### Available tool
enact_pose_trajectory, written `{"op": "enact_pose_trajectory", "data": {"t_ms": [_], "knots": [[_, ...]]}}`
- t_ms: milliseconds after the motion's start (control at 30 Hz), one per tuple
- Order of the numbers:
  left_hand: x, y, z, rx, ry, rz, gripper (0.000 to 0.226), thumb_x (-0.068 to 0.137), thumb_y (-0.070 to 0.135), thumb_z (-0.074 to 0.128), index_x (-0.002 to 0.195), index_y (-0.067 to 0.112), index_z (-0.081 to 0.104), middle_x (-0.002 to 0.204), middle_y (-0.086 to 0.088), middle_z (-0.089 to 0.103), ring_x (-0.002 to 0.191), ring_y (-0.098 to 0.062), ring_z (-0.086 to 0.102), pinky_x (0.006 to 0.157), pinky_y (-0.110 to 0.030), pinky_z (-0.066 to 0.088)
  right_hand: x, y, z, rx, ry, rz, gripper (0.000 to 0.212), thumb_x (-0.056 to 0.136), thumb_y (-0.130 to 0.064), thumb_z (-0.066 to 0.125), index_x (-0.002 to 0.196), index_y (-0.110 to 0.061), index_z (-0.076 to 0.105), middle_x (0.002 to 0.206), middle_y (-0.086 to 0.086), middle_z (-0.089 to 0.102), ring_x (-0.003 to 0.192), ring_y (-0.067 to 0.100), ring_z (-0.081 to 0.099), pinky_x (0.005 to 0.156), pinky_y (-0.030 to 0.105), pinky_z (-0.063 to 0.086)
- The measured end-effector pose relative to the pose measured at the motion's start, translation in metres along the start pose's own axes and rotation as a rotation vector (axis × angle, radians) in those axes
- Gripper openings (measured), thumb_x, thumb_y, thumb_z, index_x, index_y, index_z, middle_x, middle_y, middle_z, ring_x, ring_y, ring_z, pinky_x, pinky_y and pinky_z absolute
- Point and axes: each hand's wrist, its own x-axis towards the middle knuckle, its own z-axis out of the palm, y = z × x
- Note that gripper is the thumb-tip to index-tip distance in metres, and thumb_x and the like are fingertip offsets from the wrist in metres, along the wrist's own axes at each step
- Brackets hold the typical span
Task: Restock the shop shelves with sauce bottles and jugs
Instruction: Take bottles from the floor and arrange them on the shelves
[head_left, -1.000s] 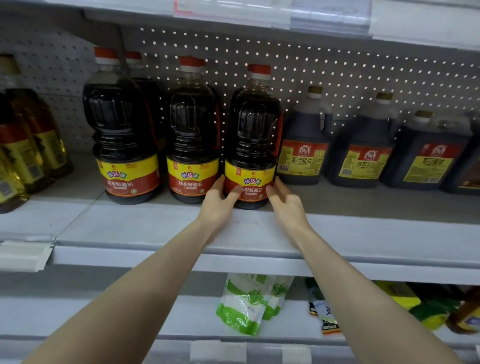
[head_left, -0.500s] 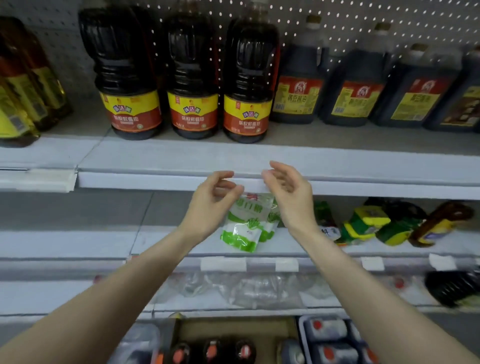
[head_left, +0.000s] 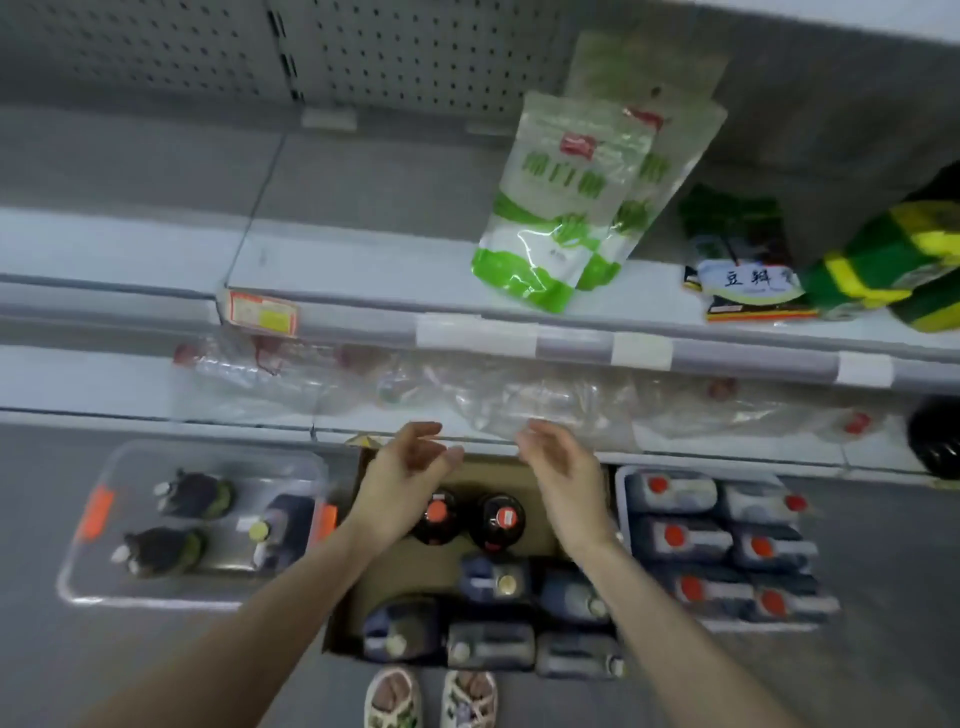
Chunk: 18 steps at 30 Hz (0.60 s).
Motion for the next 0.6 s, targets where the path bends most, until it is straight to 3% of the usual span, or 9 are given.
{"op": "enact_pose_trajectory", "data": {"t_ms": [100, 200, 300, 400, 500, 600], "knots": [[0.008, -0.063, 0.017, -0.025, -0.011, -0.09, 0.023, 0.088, 0.016, 0.066, 0.109, 0.014, 0.056, 0.09, 0.002, 0.065, 0.083, -0.004, 0.061, 0.068, -0.005, 0.045, 0.003, 0.07, 0.004, -0.03, 0.01, 0.11, 0.022, 0.089, -0.02, 0.066, 0.109, -0.01, 0.065, 0.094, -0.005, 0.069, 0.085, -0.001, 0.064, 0.075, 0.011, 0.046], [0.016, -0.125, 0.035, -0.024, -0.001, -0.177, 0.016, 0.088, 0.019, 0.067, 0.101, 0.021, 0.059, 0.09, 0.001, 0.066, 0.083, -0.004, 0.061, 0.068, -0.006, 0.045, 0.01, 0.137, 0.009, -0.053, 0.061, 0.224, 0.026, 0.089, -0.02, 0.067, 0.109, -0.004, 0.065, 0.086, -0.008, 0.069, 0.081, -0.003, 0.065, 0.074, 0.014, 0.048], [0.024, -0.186, 0.048, -0.004, 0.002, -0.257, 0.014, 0.088, 0.017, 0.066, 0.099, 0.023, 0.059, 0.083, 0.001, 0.065, 0.078, -0.009, 0.06, 0.062, -0.007, 0.044, 0.017, 0.199, 0.016, -0.088, 0.103, 0.362, 0.024, 0.087, -0.032, 0.068, 0.103, -0.015, 0.065, 0.084, -0.008, 0.068, 0.09, 0.015, 0.067, 0.081, 0.028, 0.05], [0.033, -0.238, 0.058, 0.048, -0.04, -0.297, 0.017, 0.089, 0.01, 0.064, 0.104, 0.018, 0.058, 0.086, 0.004, 0.065, 0.079, -0.011, 0.061, 0.065, -0.012, 0.047, 0.025, 0.248, 0.023, -0.136, 0.09, 0.452, 0.014, 0.088, -0.039, 0.064, 0.096, -0.028, 0.058, 0.089, -0.011, 0.065, 0.102, 0.019, 0.064, 0.089, 0.034, 0.049], [0.042, -0.28, 0.067, 0.054, -0.053, -0.352, 0.019, 0.089, 0.013, 0.064, 0.107, 0.015, 0.057, 0.086, 0.002, 0.065, 0.081, -0.011, 0.062, 0.078, -0.03, 0.051, 0.033, 0.279, 0.029, -0.146, 0.088, 0.535, 0.033, 0.092, -0.04, 0.059, 0.118, -0.021, 0.053, 0.091, -0.014, 0.055, 0.102, 0.012, 0.055, 0.081, 0.022, 0.036], [0.053, -0.309, 0.078, 0.087, -0.06, -0.371, 0.024, 0.09, 0.02, 0.064, 0.112, 0.015, 0.057, 0.089, 0.002, 0.066, 0.085, -0.012, 0.063, 0.08, -0.035, 0.052, 0.046, 0.304, 0.036, -0.151, 0.093, 0.583, 0.058, 0.092, -0.043, 0.057, 0.141, -0.016, 0.04, 0.102, -0.006, 0.051, 0.108, 0.016, 0.053, 0.078, 0.016, 0.032]]}}
